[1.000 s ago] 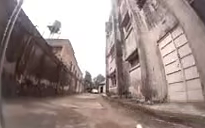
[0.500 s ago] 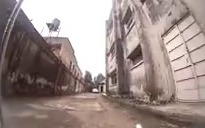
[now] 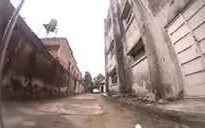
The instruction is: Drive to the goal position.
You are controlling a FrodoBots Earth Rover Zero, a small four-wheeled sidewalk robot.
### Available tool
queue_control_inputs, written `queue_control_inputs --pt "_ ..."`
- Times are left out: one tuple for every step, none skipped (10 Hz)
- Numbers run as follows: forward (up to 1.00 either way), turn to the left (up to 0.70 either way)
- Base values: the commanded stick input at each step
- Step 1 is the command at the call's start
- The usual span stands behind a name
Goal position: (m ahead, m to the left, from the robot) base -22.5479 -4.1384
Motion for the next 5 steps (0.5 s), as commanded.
queue_control_inputs --pt "0.79 0.03" --pt "0.79 0.03" --pt "0.79 0.03" --pt "0.79 0.06" --pt "0.78 0.24"
